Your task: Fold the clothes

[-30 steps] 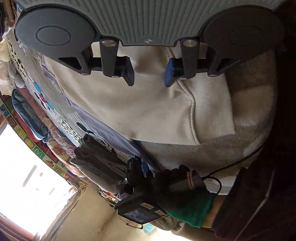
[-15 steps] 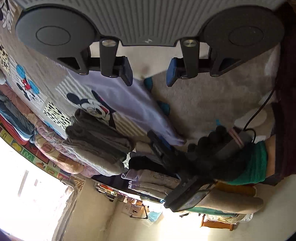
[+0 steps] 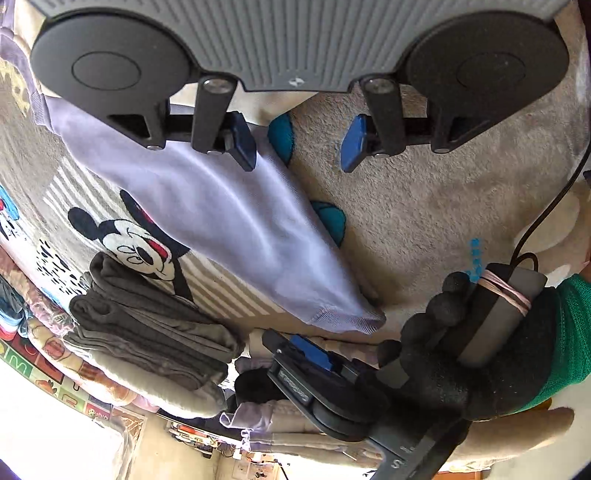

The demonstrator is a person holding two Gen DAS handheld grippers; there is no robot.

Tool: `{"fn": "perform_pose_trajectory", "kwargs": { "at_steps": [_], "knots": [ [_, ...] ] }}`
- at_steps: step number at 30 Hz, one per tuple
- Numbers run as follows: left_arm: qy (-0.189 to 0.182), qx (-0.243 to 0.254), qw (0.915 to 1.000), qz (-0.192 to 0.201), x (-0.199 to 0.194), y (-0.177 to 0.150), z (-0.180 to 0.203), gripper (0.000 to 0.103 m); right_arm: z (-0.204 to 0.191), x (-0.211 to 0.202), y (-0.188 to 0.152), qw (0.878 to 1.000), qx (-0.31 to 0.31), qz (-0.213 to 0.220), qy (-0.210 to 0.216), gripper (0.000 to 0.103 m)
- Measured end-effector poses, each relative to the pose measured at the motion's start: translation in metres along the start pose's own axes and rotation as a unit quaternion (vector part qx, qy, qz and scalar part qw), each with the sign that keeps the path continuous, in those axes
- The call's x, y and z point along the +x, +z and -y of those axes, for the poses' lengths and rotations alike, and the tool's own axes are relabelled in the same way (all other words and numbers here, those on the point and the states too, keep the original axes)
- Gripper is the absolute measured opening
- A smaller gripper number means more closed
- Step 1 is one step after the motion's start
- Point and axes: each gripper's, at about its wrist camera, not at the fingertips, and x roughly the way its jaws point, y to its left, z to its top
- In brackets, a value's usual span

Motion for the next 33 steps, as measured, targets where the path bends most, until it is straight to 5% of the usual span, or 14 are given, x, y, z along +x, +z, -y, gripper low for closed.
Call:
{"fn": "perform_pose_trajectory", "kwargs": {
  "at_steps": [7, 11, 14, 17, 20, 22, 25, 27, 28, 31, 33],
  "knots": [
    [-0.018, 0.099, 0.9925, -0.069, -0.006, -0.038, 0.021, 0.030, 0.037, 0.008, 0.010, 0.990, 0.123, 0.023, 0.062, 0.051],
    [-0.015, 0.057, 0.9978, -0.032, -0.020, -0.034, 0.002, 0.030, 0.071, 0.023, 0.002, 0.960, 0.255, 0.036, 0.110, 0.051],
    [-0.006, 0.028, 0.9989, -0.038, -0.015, -0.034, -0.011, 0.030, 0.081, 0.004, -0.007, 0.949, 0.286, 0.081, 0.103, 0.052],
    [0.046, 0.010, 0.9983, -0.036, -0.012, -0.034, -0.019, 0.027, 0.117, 0.011, -0.029, 0.909, 0.392, 0.091, 0.109, 0.052],
    [0.037, -0.030, 0.9989, 0.001, -0.028, -0.025, -0.030, 0.028, 0.145, 0.019, -0.059, 0.852, 0.498, 0.096, 0.128, 0.052],
    [0.003, -0.062, 0.9980, 0.008, -0.033, -0.023, -0.037, 0.028, 0.151, 0.014, -0.067, 0.830, 0.527, 0.123, 0.136, 0.055],
    [-0.093, -0.163, 0.9822, 0.005, -0.030, -0.024, -0.053, 0.033, 0.153, 0.017, -0.065, 0.820, 0.537, 0.128, 0.148, 0.056],
    [-0.152, -0.228, 0.9619, -0.001, -0.025, -0.026, -0.062, 0.054, 0.151, 0.027, -0.060, 0.804, 0.551, 0.127, 0.184, 0.056],
    [-0.167, -0.245, 0.9551, -0.010, -0.018, -0.027, -0.062, 0.062, 0.148, 0.033, -0.054, 0.801, 0.553, 0.121, 0.196, 0.057],
    [-0.207, -0.292, 0.9331, -0.035, 0.002, -0.030, -0.065, 0.062, 0.138, 0.055, -0.039, 0.797, 0.553, 0.098, 0.223, 0.058],
    [-0.205, -0.309, 0.9278, -0.036, 0.012, -0.027, -0.070, 0.062, 0.136, 0.070, -0.025, 0.799, 0.552, 0.084, 0.224, 0.058]
  ]
}}
